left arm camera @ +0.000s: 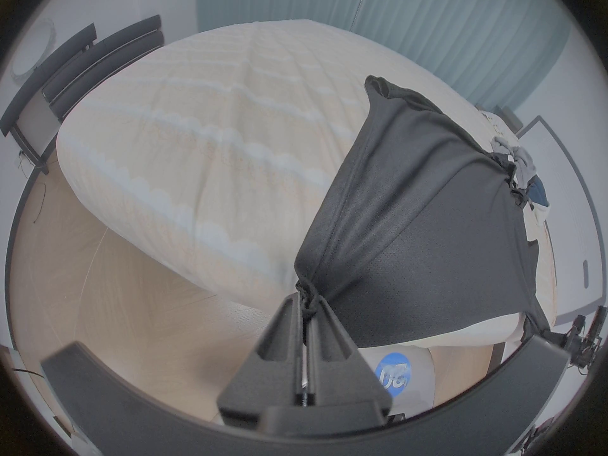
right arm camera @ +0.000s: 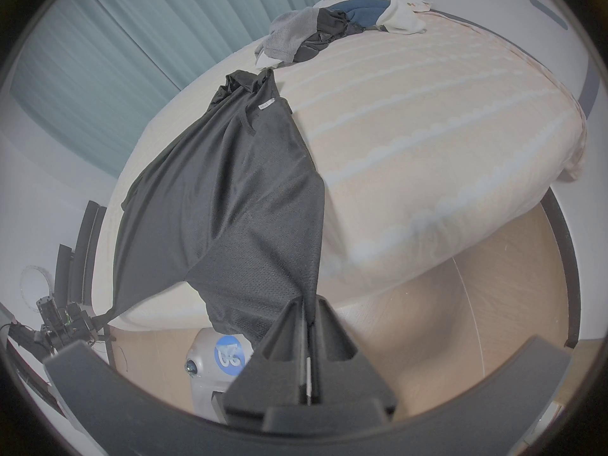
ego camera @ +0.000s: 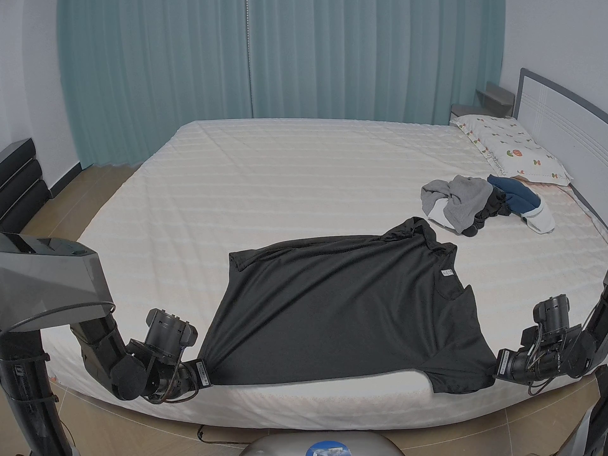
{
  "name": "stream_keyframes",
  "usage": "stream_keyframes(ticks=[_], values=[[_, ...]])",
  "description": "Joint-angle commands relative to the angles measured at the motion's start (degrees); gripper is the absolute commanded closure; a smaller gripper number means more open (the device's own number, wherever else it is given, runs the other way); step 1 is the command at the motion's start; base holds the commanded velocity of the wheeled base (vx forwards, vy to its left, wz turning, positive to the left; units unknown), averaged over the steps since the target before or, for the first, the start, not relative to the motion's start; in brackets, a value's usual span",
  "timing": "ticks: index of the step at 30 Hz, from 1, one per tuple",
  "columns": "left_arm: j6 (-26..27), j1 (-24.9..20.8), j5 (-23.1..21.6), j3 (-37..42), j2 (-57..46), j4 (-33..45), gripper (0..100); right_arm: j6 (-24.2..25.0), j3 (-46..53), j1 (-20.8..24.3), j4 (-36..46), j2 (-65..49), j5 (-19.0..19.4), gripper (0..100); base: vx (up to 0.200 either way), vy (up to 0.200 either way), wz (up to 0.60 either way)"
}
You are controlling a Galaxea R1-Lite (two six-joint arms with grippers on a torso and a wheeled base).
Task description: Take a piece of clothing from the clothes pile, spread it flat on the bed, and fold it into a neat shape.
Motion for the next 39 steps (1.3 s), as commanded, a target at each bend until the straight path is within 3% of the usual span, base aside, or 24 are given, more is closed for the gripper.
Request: stream_keyframes(ticks=[1, 8, 9, 10, 18, 27, 30, 39], values=[[-0.10, -0.65, -0.02, 0.18, -0.33, 0.26, 100, -0.39, 1.66, -0.55, -0.01, 0.64, -0.03, 100, 0.000, 0.000, 0.00], [-0.62, -1.44, -0.11, -0.17, 0.20, -0.27, 100, -0.39, 1.48, -0.37, -0.18, 2.75, 0.14, 100, 0.000, 0.000, 0.00], [-0.62, -1.44, -0.11, -0.26, 0.11, -0.27, 0, -0.30, 1.13, -0.28, -0.36, 2.84, 0.41, 100, 0.000, 0.000, 0.00], [-0.71, -1.44, -0.20, -0.26, -0.15, -0.27, 0, -0.12, 0.78, -0.28, -0.36, 3.02, 0.58, 0, 0.000, 0.000, 0.00], [-0.71, -1.09, -0.20, -0.96, -2.88, -0.27, 0, 2.25, -4.32, -0.55, -0.62, 0.56, 1.11, 0, 0.000, 0.000, 0.00], [-3.35, -0.21, -0.64, -2.99, -8.24, -0.62, 0, 16.75, -9.68, 1.12, -1.59, 0.03, 6.73, 0, 0.000, 0.000, 0.00], [-4.58, -0.21, -0.73, -3.78, -7.62, -0.53, 0, 19.74, -8.89, 1.30, -5.28, 0.12, 8.93, 0, 0.000, 0.000, 0.00], [-10.12, -0.38, -1.08, -6.94, -4.99, -0.71, 0, 24.05, -4.85, 1.30, -17.94, 4.51, 9.02, 0, 0.000, 0.000, 0.00]])
